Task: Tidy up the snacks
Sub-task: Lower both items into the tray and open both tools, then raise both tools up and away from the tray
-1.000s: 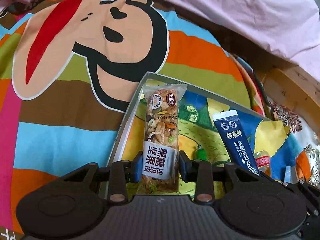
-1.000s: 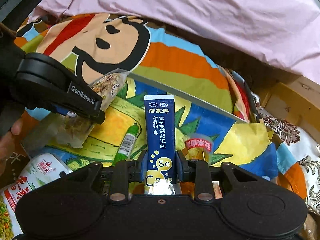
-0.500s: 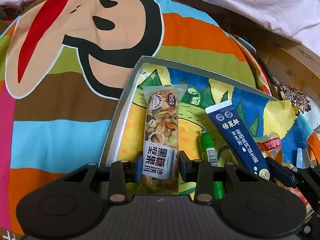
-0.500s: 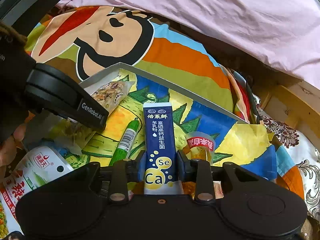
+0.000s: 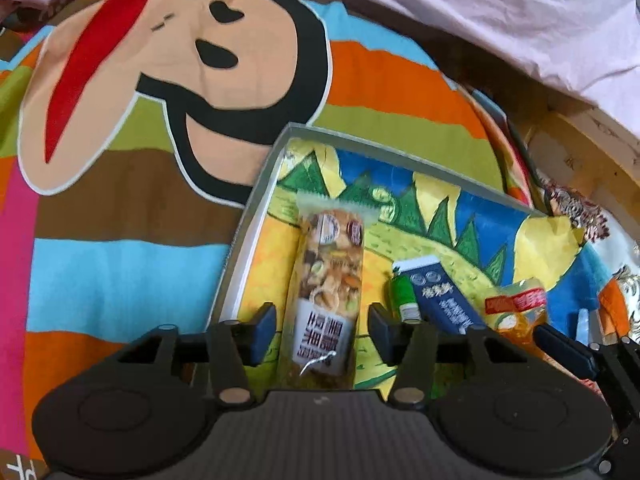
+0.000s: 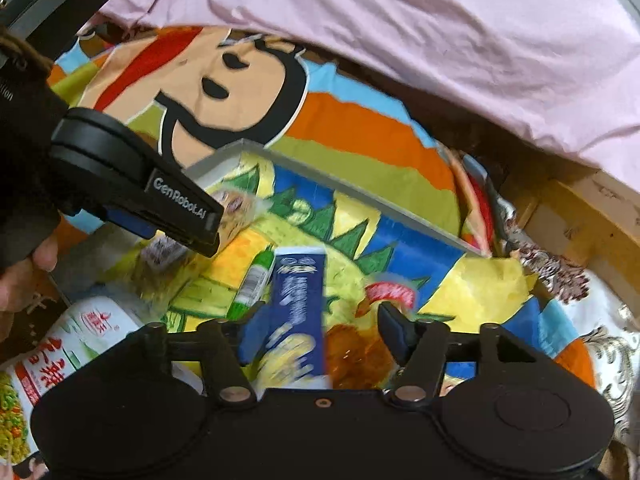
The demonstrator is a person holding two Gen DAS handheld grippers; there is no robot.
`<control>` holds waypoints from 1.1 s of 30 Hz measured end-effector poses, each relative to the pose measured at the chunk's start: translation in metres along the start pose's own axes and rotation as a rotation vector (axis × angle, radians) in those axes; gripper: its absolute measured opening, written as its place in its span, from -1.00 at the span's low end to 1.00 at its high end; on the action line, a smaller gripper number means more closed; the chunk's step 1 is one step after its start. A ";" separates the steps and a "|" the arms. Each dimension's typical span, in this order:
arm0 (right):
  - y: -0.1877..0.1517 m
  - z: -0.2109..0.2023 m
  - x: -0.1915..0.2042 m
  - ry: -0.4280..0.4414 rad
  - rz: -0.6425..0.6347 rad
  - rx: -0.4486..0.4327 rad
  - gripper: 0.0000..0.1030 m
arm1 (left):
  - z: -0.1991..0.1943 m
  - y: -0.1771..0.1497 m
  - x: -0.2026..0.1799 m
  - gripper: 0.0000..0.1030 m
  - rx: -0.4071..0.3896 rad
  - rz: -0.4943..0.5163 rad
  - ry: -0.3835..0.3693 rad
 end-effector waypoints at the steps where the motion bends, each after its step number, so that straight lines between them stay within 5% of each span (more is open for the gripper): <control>1: 0.002 -0.003 -0.003 -0.005 0.007 -0.009 0.38 | -0.004 0.002 -0.001 0.16 -0.009 0.001 -0.002; 11: 0.026 -0.057 -0.056 -0.046 0.175 -0.138 0.89 | -0.066 0.014 -0.017 0.68 -0.155 0.021 0.011; 17: 0.032 -0.098 -0.085 -0.060 0.273 -0.221 0.98 | -0.116 0.018 -0.031 0.95 -0.275 0.062 0.042; 25: 0.034 -0.151 -0.114 -0.056 0.378 -0.311 0.98 | -0.175 0.003 -0.055 0.99 -0.364 0.171 0.110; 33: 0.015 -0.201 -0.122 -0.043 0.371 -0.352 0.99 | -0.211 -0.034 -0.074 0.99 -0.343 0.267 0.179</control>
Point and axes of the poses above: each gripper's, at about its wrist camera, not at the fingertips, and z roughly the way its jaws point, x to its left, y to its top, the point moved 8 cm from there along z, roughly the way its jaws point, and after that the axes turned 14 degrees about -y, right-handed, at the moved point
